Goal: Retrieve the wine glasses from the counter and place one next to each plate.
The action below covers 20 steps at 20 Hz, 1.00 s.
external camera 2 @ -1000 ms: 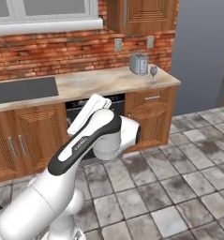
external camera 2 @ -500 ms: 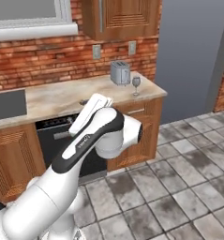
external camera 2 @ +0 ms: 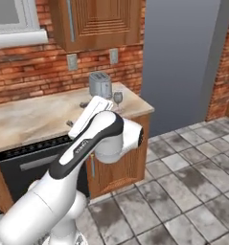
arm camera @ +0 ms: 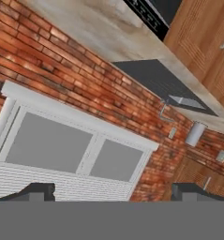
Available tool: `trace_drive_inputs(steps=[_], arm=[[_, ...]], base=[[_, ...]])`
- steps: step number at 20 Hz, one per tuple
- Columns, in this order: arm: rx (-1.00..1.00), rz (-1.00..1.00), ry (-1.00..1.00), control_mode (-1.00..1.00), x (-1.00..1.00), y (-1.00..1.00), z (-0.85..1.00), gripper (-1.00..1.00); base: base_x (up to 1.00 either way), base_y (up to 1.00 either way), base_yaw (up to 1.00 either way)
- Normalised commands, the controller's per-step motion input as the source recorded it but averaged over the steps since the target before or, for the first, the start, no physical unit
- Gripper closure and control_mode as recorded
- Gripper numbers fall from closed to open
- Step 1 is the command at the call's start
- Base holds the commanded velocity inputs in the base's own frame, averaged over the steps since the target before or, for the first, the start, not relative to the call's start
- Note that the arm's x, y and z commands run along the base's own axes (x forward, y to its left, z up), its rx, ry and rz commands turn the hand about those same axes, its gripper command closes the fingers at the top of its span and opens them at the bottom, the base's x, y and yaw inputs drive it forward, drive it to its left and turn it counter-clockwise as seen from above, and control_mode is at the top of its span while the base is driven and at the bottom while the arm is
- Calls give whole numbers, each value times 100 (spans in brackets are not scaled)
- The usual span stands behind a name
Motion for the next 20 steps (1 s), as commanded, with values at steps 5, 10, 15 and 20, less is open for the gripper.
trace_drive_inputs(steps=[5,10,15,20], arm=[[0,0,0,100,0,0,0,-100],[0,0,0,100,0,0,0,-100],[0,0,0,100,0,0,0,-100],[0,0,0,100,0,0,0,-100]], base=[[100,-48,-18],[100,-7,-11],[100,1,10],[97,-31,28]])
